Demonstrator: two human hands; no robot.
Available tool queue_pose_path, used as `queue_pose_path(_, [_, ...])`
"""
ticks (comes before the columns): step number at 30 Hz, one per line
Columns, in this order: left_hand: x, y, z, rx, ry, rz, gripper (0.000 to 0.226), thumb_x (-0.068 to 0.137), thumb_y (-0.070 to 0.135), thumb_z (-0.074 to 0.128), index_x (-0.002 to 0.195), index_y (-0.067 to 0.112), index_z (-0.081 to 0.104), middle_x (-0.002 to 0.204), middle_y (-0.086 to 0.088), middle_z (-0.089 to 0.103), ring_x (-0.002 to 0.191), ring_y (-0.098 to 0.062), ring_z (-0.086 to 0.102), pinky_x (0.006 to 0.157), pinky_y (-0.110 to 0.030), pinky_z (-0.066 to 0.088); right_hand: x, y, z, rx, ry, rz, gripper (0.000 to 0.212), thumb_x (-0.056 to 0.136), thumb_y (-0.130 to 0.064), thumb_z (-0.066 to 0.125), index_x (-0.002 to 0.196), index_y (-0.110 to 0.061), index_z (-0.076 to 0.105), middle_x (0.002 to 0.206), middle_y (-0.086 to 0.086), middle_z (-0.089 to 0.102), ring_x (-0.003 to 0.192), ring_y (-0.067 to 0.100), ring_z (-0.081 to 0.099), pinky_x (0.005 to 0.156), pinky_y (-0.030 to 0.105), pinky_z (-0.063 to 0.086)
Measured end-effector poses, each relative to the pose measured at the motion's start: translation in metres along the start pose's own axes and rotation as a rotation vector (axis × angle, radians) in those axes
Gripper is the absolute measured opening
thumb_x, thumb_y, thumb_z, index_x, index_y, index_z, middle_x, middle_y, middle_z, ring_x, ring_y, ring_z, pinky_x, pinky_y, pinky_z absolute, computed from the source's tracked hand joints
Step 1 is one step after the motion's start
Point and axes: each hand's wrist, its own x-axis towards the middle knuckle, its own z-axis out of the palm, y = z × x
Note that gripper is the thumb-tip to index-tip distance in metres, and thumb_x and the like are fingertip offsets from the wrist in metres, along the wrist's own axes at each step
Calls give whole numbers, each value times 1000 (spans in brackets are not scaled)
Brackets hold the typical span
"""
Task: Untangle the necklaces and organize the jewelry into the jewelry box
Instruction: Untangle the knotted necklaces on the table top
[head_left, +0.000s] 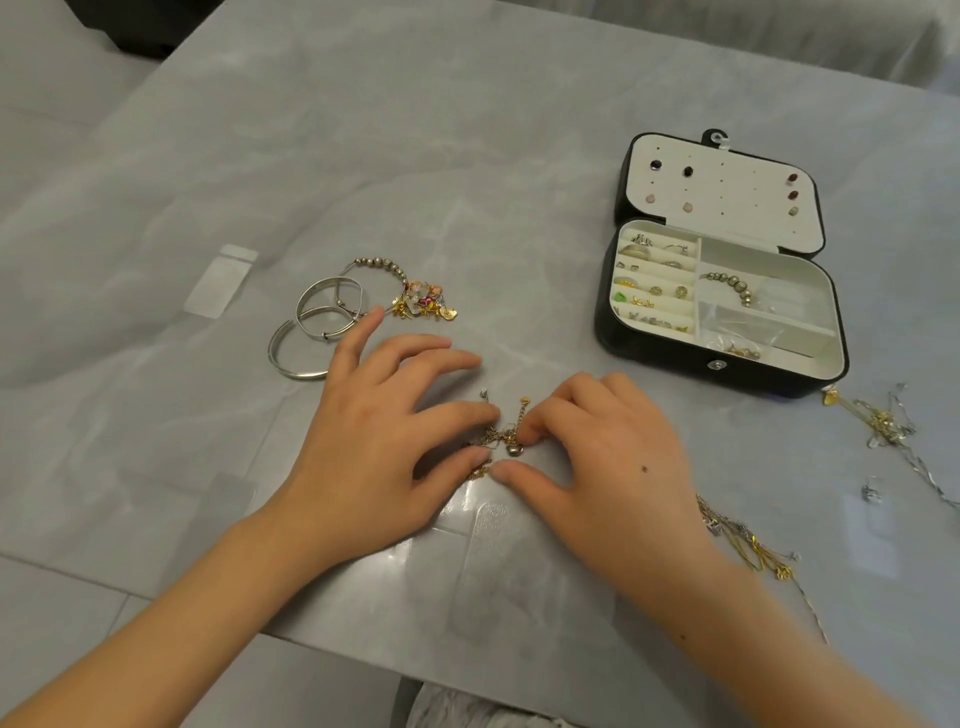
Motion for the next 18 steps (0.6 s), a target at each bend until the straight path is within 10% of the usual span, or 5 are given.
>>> queue_pose_path(18, [-15,0,-6,11,-233,-116,67,76,73,43,128,33,56,141,-3,47,134,-29,36,111,-62,10,-20,5,-5,11,-3,21,14,70,-32,51,68,-21,59,65,-9,53,62,14,49,55,27,44])
